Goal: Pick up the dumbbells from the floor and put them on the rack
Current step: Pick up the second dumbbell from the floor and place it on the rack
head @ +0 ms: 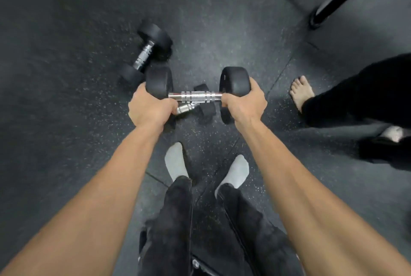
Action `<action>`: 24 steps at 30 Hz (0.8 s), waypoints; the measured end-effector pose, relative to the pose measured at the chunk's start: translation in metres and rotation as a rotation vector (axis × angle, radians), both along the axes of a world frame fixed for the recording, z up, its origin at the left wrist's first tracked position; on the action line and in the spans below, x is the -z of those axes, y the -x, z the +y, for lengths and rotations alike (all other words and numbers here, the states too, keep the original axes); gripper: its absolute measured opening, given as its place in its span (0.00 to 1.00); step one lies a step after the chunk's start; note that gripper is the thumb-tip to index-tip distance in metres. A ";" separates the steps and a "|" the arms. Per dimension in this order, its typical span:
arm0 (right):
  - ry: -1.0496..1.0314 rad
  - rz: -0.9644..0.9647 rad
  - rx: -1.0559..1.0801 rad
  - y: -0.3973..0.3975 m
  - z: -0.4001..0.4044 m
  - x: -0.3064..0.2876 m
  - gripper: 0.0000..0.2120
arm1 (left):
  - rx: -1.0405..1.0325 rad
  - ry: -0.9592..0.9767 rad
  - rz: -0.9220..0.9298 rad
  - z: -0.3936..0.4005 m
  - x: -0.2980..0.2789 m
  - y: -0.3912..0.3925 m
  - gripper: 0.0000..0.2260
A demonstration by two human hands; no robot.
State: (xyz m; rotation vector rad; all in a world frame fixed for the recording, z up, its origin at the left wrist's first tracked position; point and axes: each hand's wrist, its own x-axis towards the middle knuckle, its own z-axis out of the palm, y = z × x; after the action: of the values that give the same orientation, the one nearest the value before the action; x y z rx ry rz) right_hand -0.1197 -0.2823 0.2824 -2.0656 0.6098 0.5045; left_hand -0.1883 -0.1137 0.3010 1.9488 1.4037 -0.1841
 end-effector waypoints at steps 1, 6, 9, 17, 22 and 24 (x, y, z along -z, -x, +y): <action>-0.015 -0.059 -0.035 -0.001 0.011 -0.033 0.22 | -0.020 -0.023 -0.050 0.010 -0.033 0.005 0.23; -0.131 -0.300 -0.207 -0.003 0.082 -0.221 0.22 | -0.165 -0.126 -0.265 0.071 -0.219 0.030 0.21; -0.231 -0.428 -0.278 -0.001 0.136 -0.327 0.29 | -0.207 -0.234 -0.385 0.116 -0.325 0.043 0.20; -0.571 -0.665 -0.310 0.030 0.269 -0.540 0.31 | -0.291 -0.572 -0.676 0.225 -0.555 0.099 0.17; -0.672 -0.787 -0.380 0.044 0.355 -0.648 0.28 | -0.386 -0.651 -0.768 0.300 -0.658 0.124 0.17; -0.696 -0.826 -0.420 0.045 0.389 -0.679 0.23 | -0.422 -0.666 -0.792 0.332 -0.685 0.130 0.16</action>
State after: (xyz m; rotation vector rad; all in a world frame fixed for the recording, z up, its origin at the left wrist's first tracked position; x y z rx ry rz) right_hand -0.1642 0.1064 0.9616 -1.5110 -0.4477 0.0327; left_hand -0.3182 0.2181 0.9858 1.7974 1.3391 1.2497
